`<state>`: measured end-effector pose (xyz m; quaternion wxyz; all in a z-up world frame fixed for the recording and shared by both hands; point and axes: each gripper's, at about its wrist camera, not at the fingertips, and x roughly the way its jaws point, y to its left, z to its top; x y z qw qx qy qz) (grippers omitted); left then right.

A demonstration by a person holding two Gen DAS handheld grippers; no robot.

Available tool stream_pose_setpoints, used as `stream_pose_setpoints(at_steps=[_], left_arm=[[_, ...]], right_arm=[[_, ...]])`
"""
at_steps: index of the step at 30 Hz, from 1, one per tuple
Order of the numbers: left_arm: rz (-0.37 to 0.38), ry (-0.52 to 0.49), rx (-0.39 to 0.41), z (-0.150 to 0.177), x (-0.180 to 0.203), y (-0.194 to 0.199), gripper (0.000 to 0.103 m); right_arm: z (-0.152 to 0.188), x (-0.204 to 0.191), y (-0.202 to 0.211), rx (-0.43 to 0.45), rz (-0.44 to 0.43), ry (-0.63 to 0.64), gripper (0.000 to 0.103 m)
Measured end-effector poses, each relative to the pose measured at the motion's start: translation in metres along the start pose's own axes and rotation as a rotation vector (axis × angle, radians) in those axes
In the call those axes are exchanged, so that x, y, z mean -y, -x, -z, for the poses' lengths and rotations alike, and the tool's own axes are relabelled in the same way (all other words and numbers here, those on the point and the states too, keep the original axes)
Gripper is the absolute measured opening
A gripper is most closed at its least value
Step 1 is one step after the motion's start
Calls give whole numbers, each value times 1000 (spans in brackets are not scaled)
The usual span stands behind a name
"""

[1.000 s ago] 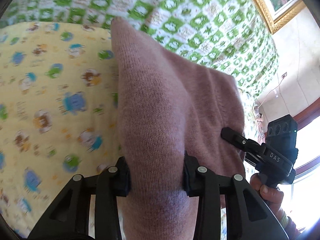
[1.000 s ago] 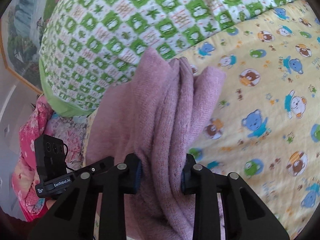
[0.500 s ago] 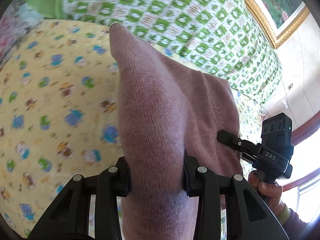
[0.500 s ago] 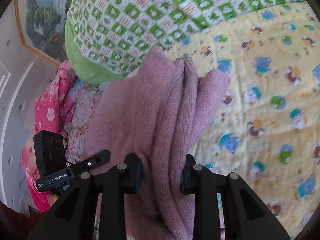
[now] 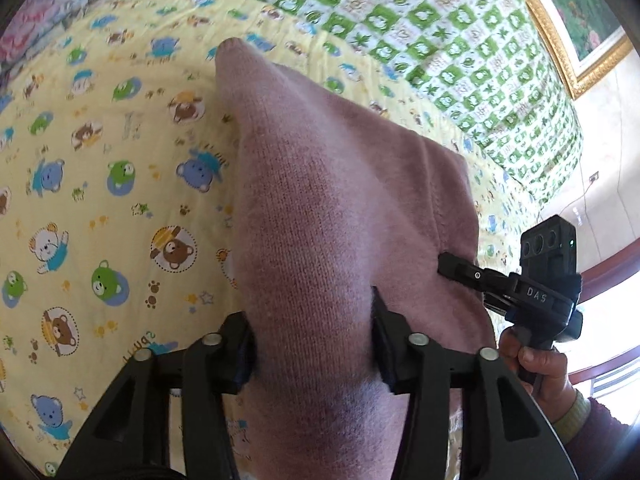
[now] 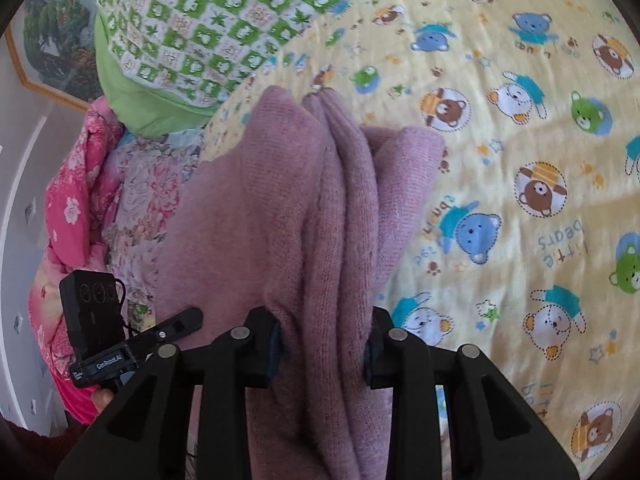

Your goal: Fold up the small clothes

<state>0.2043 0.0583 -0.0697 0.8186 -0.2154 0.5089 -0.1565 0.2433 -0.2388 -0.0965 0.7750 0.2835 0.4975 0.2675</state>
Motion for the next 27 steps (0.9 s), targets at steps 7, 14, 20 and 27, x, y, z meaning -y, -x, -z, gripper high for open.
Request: stream_pose_setpoints(at_steps=[7, 14, 20, 27], left_arm=[[-24, 40, -17, 2, -10, 5, 66], [-125, -2, 15, 24, -6, 48, 72], [-147, -13, -15, 60, -15, 67, 72], [-145, -28, -51, 75, -13, 50, 72]], right_arm=[[-1, -7, 5, 3, 39, -1, 49], [28, -25, 62, 111, 109, 45, 50], [67, -51, 88, 112, 135, 144, 49], [85, -60, 61, 27, 186, 180, 5]])
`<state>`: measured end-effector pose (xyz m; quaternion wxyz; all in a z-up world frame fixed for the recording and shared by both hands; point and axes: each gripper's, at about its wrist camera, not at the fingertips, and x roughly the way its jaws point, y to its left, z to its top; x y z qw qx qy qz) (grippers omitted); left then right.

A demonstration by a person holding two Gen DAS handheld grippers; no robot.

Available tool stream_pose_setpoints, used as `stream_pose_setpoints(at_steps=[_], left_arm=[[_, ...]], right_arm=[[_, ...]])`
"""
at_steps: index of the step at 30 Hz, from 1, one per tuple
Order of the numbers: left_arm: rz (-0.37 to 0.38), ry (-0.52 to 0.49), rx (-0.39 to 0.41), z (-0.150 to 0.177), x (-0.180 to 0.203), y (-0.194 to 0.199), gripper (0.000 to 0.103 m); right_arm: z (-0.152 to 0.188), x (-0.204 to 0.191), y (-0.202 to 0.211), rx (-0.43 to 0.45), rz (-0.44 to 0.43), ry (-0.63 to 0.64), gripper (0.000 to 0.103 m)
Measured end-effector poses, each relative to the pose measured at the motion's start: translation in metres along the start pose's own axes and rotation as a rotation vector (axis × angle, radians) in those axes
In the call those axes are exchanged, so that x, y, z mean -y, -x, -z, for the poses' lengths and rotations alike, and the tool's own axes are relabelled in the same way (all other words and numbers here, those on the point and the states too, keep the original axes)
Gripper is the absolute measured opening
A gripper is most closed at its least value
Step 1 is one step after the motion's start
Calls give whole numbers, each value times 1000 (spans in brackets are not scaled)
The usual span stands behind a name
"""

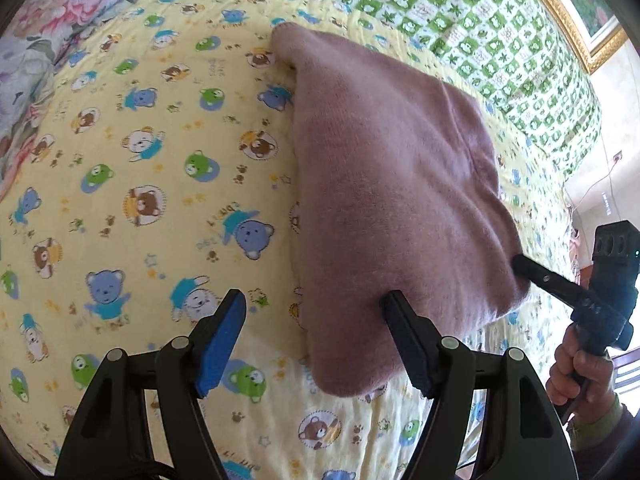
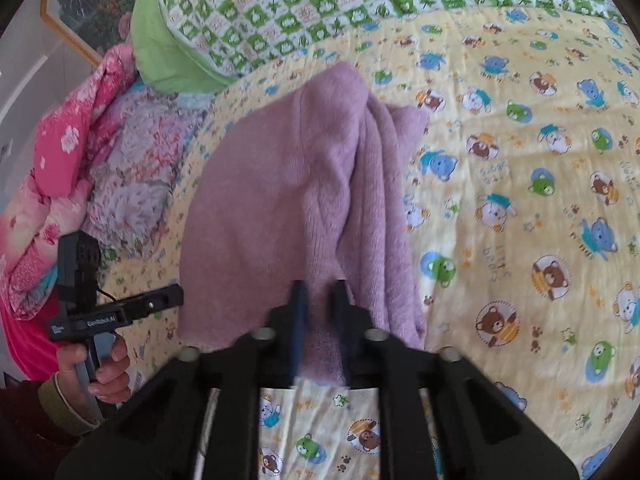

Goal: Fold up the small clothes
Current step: 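Lay the folded sweater flat and open both grippers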

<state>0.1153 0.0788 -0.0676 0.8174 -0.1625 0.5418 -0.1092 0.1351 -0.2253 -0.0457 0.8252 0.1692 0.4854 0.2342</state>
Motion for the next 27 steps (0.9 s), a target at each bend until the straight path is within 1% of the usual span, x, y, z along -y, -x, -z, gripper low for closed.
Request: stream_pose_setpoints(at_steps=[2, 4, 6, 9, 11, 12, 13, 15, 16, 18, 20, 22, 25, 27], left_arm=[[-8, -8, -12, -1, 3, -5, 72], [-9, -24, -12, -1, 9, -5, 72], [-22, -50, -15, 0, 14, -6, 73], [-11, -60, -36, 3, 19, -17, 74], [-8, -58, -54, 6, 18, -28, 74], [-1, -46, -64, 7, 16, -31, 74], [7, -36, -65, 7, 15, -31, 74], [12, -34, -57, 5, 15, -24, 74], [10, -39, -49, 4, 15, -19, 74], [-3, -48, -16, -2, 17, -5, 73], [8, -41, 40, -11, 18, 13, 73], [30, -29, 93, -25, 20, 29, 73], [87, -35, 145, -54, 33, 36, 73], [88, -56, 158, -68, 42, 31, 73]], right_arm=[[0, -4, -3, -22, 17, 33, 4], [-2, -5, 8, 15, 38, 30, 4], [-3, 5, 18, 42, 79, 10, 4], [4, 22, 6, -5, 130, 6, 3], [15, 30, -11, -60, 151, 5, 3], [18, 32, -17, -77, 148, -6, 3], [20, 34, -18, -75, 133, -36, 4], [18, 37, -12, -50, 116, -81, 8], [14, 37, -5, -28, 98, -99, 13], [7, 36, 7, 11, 96, -104, 17], [-9, 30, 22, 72, 91, -91, 17], [-28, 20, 30, 123, 55, -68, 17], [-58, 2, 19, 133, -3, -30, 17], [-77, -11, 3, 132, -35, -4, 17]])
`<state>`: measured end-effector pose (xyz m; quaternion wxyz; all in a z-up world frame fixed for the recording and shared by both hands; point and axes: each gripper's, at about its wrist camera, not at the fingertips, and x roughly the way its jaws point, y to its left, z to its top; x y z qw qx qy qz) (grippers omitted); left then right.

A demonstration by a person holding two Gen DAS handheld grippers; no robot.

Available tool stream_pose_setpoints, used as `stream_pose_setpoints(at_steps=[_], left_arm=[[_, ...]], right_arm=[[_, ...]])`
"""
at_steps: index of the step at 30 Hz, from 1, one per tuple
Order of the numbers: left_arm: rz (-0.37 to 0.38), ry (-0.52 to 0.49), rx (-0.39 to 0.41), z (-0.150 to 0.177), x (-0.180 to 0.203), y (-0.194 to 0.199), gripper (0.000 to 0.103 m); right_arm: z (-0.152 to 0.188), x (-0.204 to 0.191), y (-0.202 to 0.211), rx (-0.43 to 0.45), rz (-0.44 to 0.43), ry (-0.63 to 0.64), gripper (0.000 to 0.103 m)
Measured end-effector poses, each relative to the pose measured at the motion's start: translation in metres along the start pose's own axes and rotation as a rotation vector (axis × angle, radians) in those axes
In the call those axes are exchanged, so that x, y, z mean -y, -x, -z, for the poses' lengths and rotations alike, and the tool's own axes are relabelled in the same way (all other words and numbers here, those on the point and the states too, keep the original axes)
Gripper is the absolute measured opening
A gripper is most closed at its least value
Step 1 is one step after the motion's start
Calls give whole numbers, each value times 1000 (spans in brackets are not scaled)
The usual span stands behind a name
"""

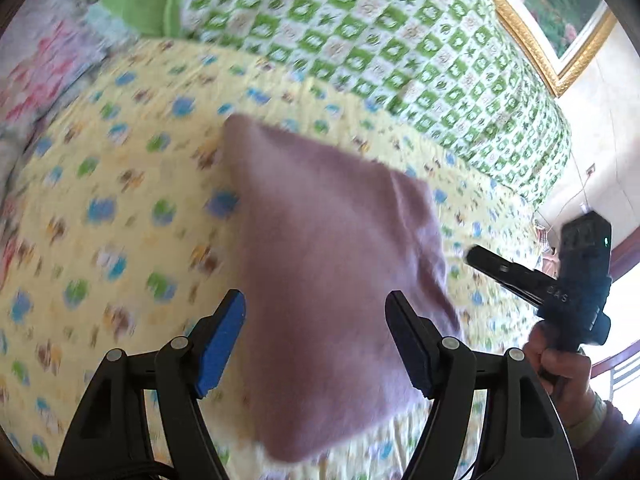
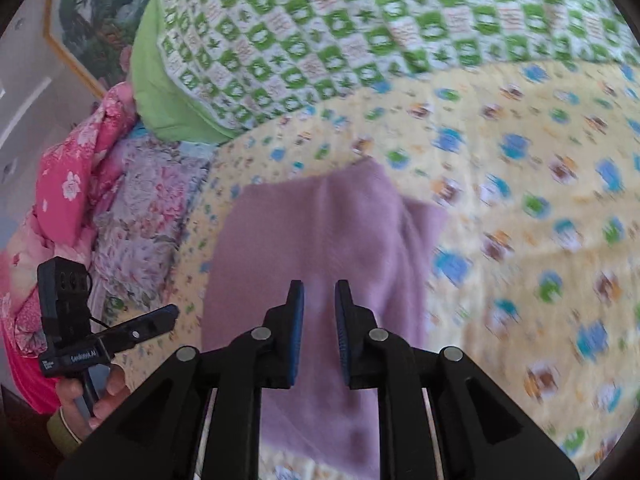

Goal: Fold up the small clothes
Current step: 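Lay the folded sweater flat and open both grippers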

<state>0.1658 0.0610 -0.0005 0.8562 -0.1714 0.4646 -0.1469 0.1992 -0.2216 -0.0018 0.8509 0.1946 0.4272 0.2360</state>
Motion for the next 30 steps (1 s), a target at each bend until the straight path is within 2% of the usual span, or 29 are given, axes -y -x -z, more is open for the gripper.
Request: stream_pose_setpoints(at_steps=[2, 5, 7, 9, 10, 12, 14, 18, 21, 24, 27, 30], left_arm=[[-10, -28, 3, -9, 6, -12, 73], [-1, -11, -31, -21, 0, -40, 73], [-37, -10, -54, -27, -5, -65, 73], [-71, -13, -79, -31, -9, -82, 73], [-95, -12, -101, -32, -12, -92, 73], [-122, -9, -128, -32, -19, -106, 75], [-114, 10, -129, -36, -22, -109, 75], [-97, 22, -110, -35, -20, -91, 73], [-82, 33, -95, -21, -15, -68, 74], [-65, 32, -104, 8, -9, -47, 74], [-80, 6, -147, 38, -8, -43, 74], [-89, 11, -189, 61, -12, -54, 75]], right_arm=[[-11, -7, -20, -7, -2, 15, 17], [-20, -1, -50, -52, 14, -12, 17], [-22, 10, -68, -88, 91, -24, 16], [-22, 29, -84, -126, 135, -49, 9], [-21, 41, -92, -138, 150, -69, 0], [-22, 51, -97, -138, 122, -103, 0], [-26, 49, -95, -142, 119, -98, 0], [-26, 39, -71, -105, 87, -86, 4], [-18, 27, -44, -82, 64, -66, 4], [2, 13, -23, -89, 22, -35, 4], [35, 12, -17, -142, 43, -23, 4], [59, 24, -27, -182, 117, -15, 4]])
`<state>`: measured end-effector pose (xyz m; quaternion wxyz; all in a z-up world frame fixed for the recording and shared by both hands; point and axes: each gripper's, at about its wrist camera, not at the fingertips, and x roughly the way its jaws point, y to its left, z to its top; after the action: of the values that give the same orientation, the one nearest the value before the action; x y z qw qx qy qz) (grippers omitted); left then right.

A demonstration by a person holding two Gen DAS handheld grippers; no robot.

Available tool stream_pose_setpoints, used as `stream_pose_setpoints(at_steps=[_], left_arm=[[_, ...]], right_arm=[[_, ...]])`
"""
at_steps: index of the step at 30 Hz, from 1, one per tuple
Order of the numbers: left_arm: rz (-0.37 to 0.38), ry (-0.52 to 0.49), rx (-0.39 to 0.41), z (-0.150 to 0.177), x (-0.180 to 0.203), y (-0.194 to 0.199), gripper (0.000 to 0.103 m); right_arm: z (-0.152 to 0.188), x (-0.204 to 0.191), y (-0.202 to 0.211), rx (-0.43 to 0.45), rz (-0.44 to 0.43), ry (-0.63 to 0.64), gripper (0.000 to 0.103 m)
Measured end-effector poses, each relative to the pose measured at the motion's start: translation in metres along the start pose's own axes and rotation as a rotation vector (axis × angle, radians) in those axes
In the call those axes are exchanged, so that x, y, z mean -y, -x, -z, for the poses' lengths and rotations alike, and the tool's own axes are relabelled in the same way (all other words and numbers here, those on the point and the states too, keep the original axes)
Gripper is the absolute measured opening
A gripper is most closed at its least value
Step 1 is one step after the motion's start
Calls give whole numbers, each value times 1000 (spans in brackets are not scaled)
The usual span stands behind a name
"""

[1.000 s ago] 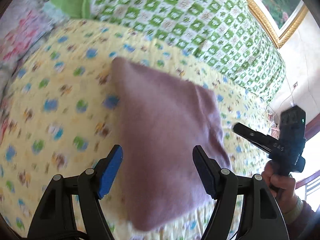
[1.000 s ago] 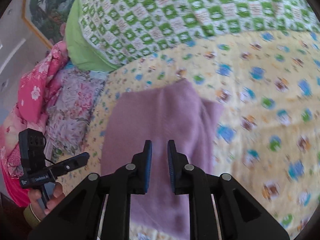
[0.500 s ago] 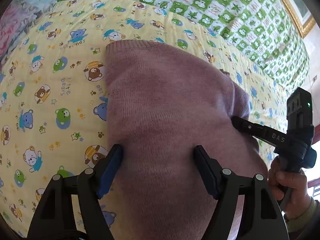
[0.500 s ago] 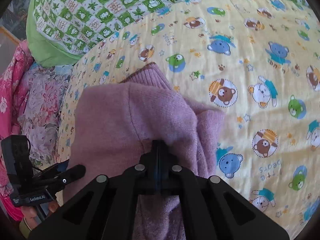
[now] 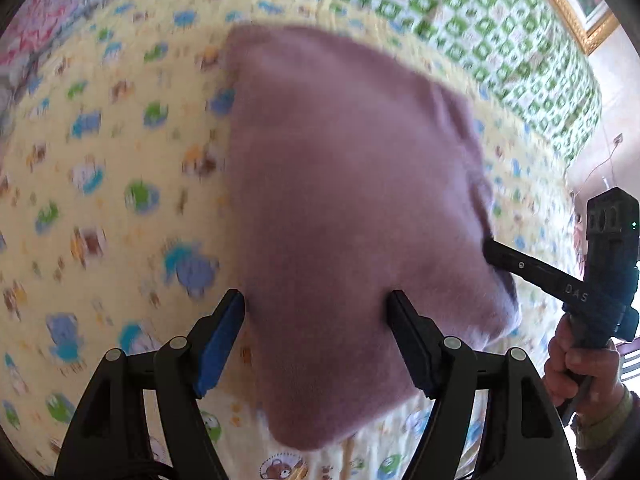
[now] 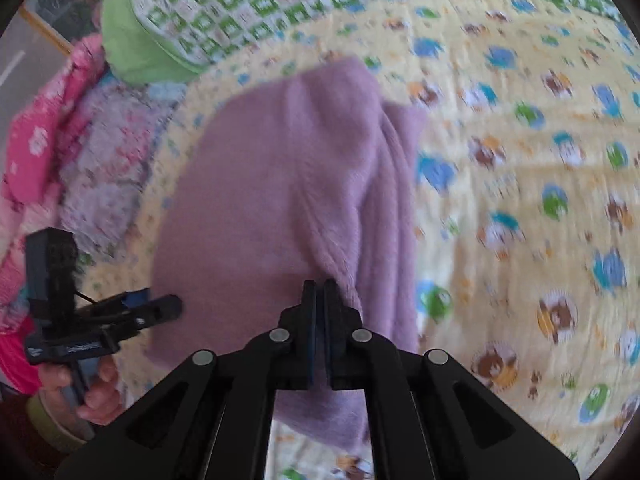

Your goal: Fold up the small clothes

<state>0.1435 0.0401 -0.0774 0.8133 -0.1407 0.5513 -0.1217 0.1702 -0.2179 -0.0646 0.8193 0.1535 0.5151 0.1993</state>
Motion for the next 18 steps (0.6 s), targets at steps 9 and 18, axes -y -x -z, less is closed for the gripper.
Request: stream_pose_setpoints(at_steps=[9, 18], left_arm=[[-27, -29, 54, 18, 8, 19, 74], [-102, -34, 143, 60, 9, 55, 76]], right_arm=[[8, -9, 25, 88, 4, -6, 5], [59, -31, 62, 155, 8, 51, 44]])
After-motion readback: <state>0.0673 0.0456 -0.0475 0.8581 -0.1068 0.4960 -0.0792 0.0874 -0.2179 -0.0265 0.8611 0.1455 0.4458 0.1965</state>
